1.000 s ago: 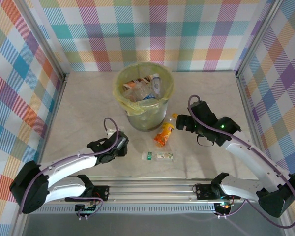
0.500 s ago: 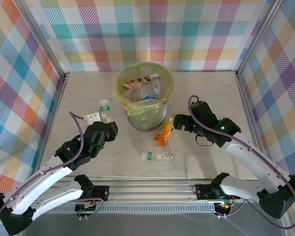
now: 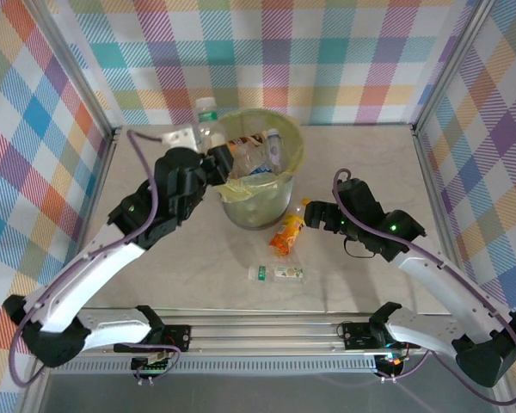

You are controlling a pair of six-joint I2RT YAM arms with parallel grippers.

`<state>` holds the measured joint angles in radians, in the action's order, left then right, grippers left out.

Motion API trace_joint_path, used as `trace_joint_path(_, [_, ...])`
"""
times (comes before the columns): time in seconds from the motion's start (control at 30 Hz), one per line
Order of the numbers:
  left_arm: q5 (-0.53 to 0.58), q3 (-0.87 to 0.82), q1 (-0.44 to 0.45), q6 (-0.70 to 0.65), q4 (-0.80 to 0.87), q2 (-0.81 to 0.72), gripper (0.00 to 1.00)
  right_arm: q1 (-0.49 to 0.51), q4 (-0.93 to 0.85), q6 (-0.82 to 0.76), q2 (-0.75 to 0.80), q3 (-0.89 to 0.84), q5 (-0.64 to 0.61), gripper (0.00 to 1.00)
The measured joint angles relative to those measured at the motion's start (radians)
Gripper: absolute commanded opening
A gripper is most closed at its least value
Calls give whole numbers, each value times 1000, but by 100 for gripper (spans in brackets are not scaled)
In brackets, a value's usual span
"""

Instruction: Put the plastic bottles in the bin

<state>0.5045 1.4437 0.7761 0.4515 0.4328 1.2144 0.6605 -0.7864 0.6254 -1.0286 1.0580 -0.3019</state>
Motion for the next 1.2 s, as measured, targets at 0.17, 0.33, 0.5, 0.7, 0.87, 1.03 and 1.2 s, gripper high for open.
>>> trace_joint_path(0.17, [-91, 163, -26, -86, -21, 169, 42, 0, 0, 0, -1, -2, 0, 100])
trace_joint_path(0.33, [-190, 346, -75, -184, 4, 327, 42, 0, 0, -1, -2, -2, -3, 100])
trace_joint_path(0.5, [-272, 471, -137, -288, 70, 427, 40, -1, 0, -1, -2, -2, -4, 100])
trace_joint_path(0.7, [-393, 535, -230, -446, 181, 484, 41, -6, 0, -1, -1, -2, -4, 100])
trace_joint_path(0.87, [-473, 546, -302, -562, 256, 512, 45, -7, 0, -1, 5, -2, -8, 100])
trace_joint_path(1.03, [-536, 564, -357, -639, 315, 555, 51, -7, 0, -2, 5, -2, -11, 100])
trace_joint_path(1.2, [-568, 568, -366, -707, 373, 575, 58, -7, -1, -2, 5, -2, -12, 100])
